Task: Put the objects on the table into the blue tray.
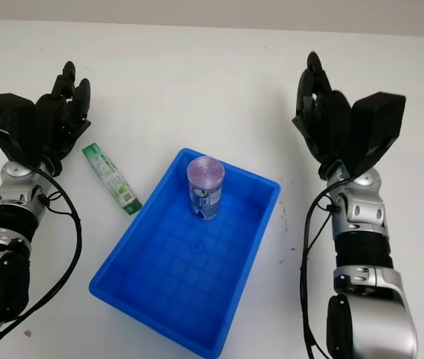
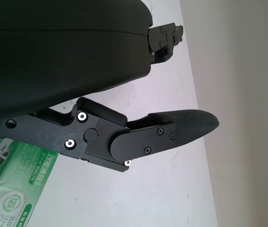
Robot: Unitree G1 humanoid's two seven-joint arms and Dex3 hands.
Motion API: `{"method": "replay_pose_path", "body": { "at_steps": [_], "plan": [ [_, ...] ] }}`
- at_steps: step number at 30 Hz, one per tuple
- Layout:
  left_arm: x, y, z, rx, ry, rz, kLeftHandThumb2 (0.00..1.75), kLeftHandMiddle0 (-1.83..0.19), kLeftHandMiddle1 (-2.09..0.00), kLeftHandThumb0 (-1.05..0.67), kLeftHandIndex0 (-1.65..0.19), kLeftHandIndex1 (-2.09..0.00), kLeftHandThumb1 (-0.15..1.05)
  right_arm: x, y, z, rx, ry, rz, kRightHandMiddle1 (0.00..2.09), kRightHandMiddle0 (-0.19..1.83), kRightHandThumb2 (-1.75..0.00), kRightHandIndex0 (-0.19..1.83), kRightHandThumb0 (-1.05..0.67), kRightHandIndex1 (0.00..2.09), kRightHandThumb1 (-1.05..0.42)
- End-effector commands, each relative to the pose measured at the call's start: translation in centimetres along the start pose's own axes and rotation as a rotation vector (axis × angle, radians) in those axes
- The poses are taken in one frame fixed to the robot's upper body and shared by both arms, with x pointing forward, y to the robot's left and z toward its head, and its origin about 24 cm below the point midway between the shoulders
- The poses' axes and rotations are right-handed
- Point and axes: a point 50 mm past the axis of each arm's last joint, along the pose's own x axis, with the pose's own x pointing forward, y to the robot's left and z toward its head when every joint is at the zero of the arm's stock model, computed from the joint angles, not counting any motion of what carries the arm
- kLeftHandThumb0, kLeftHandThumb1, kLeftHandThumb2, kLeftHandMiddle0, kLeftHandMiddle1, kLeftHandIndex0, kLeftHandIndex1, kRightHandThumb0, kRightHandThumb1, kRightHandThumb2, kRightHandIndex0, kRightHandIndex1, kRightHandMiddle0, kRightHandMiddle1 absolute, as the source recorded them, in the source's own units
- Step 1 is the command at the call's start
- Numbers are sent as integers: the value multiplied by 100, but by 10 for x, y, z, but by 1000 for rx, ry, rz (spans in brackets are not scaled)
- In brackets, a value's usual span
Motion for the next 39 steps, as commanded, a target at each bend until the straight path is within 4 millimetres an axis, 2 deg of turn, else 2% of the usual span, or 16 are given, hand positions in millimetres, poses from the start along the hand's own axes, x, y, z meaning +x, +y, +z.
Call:
{"method": "replay_pose_path", "body": {
  "at_steps": [1, 7, 10, 15, 17, 19, 21, 23, 25, 26, 30, 34, 39],
  "plan": [
    [0, 4, 4, -4, -21, 8, 63, 19, 0, -69, 19, 0, 105, -4, -1, -10, 33, 28, -20, 0, -19, -81, -19, -69, 0, -105],
    [0, 5, 8, 29, -49, 0, 62, 18, -3, -70, 18, -2, 105, -7, 0, -17, 45, 46, -47, 0, -19, -82, -19, -67, 0, -105],
    [-2, 1, 19, 47, -144, -37, 56, 15, -5, -73, 15, -5, 105, -8, -1, -19, 70, 46, -37, 0, -19, -82, -19, -67, 0, -105],
    [-8, 11, 49, 146, -289, -192, 42, 14, -6, -75, 13, -6, 105, -9, -2, -21, 87, 58, -31, 0, -19, -82, -19, -67, 0, -105],
    [-9, 20, 62, 206, -305, -240, 26, 9, -7, -85, 8, -8, 105, -10, -3, -22, 91, 63, -33, 0, -19, -82, -19, -67, 0, -105],
    [-13, 28, 80, 302, -319, -336, 18, 8, -6, -92, 7, -7, 105, -10, -3, -22, 88, 64, -33, 0, -19, -82, -19, -67, 0, -105],
    [-17, 34, 96, 403, -311, -427, 7, 9, -5, -90, 7, -6, 93, -11, -4, -23, 86, 63, -31, 0, -19, -82, -19, -66, 0, -105],
    [-22, 37, 107, 508, -294, -474, 4, 9, -5, -89, 6, -6, 87, -11, -4, -22, 95, 61, -28, 0, -19, -82, -19, -66, 0, -105],
    [-28, 37, 118, 637, -273, -522, 3, 9, -5, -83, 6, -6, 82, -11, -4, -23, 101, 60, -27, 0, -19, -82, -19, -67, 0, -105],
    [-31, 35, 122, 704, -266, -549, 2, 10, -5, -75, 5, -6, 78, -11, -4, -23, 105, 60, -27, 0, -19, -81, -19, -67, 0, -105],
    [-45, 26, 124, 976, -232, -613, 4, 4, -7, -60, 1, -7, 74, -10, -3, -22, 122, 57, -19, 0, -19, -81, -19, -68, 0, -105],
    [-53, 16, 115, 1270, -238, -699, 6, -4, -8, -62, -2, -7, 78, -9, -2, -21, 129, 58, -11, 0, -19, -81, -19, -68, 0, -105],
    [-58, 5, 103, 1475, -199, -796, 5, -9, -8, -64, -9, -9, 77, -8, -2, -21, 142, 57, -9, 0, -19, -80, -19, -68, 0, -105]
  ]
}}
